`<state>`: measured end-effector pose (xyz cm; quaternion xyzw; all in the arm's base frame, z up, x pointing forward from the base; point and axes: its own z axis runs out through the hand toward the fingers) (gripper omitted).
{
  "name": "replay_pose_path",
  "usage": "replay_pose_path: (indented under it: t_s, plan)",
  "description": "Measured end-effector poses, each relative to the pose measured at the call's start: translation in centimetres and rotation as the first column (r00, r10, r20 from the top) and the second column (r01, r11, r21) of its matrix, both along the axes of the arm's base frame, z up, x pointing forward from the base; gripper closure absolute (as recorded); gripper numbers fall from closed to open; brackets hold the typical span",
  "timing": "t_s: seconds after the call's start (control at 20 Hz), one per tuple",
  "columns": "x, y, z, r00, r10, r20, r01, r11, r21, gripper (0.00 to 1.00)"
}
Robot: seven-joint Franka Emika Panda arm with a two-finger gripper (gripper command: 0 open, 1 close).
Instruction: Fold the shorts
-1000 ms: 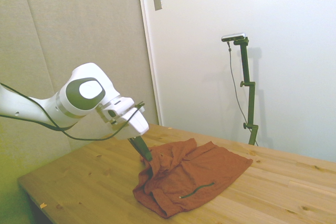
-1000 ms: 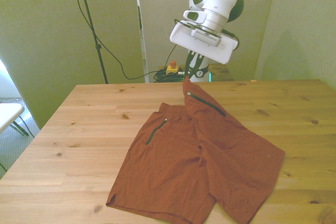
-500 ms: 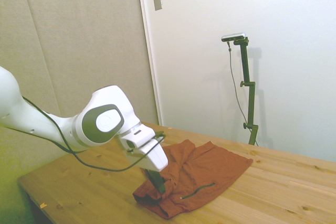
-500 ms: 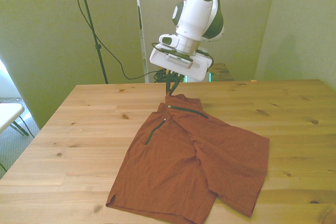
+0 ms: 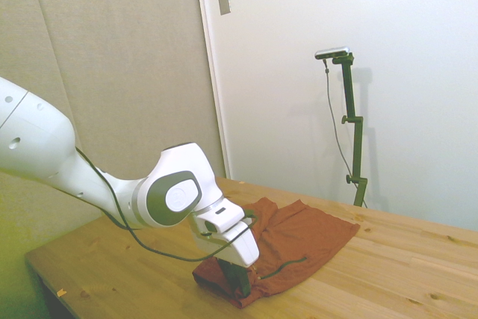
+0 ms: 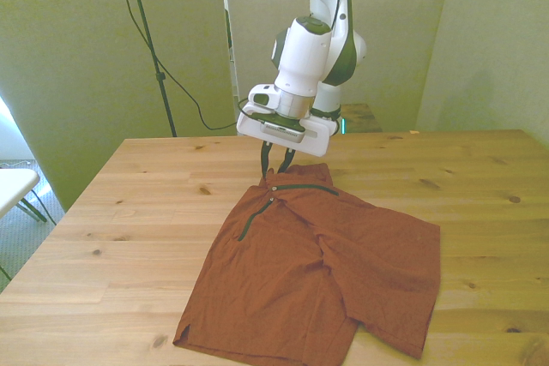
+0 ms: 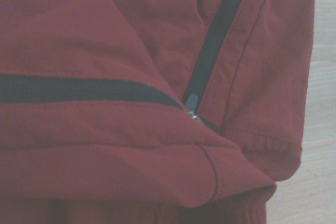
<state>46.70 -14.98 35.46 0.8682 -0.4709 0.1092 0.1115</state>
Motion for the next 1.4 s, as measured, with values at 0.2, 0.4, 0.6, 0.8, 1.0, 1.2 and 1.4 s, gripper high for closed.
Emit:
replay_pose_path:
  t_s: [0.2, 0.4, 0.6, 0.8, 1.0, 1.2, 1.4]
  plan:
    - [0.1, 0.1, 0.1, 1.0, 0.004, 0.002, -0.004, 1.0, -0.001, 0.0]
    - [0.3, 1.2, 2.0, 0.999, 0.026, 0.032, -0.026, 1.0, -0.011, 0.0]
    - [0.0, 4.7, 7.8, 0.992, 0.084, 0.089, -0.08, 0.996, -0.051, 0.0]
    - [1.7, 11.7, 11.0, 0.954, 0.262, 0.143, -0.245, 0.961, -0.128, 0.0]
    - [6.9, 18.3, 7.5, 0.871, 0.464, 0.163, -0.413, 0.87, -0.269, 0.0]
    - [9.5, 24.8, 3.1, 0.818, 0.555, 0.153, -0.479, 0.804, -0.353, 0.0]
    - [7.9, 31.1, 0.8, 0.783, 0.614, 0.098, -0.539, 0.75, -0.384, 0.0]
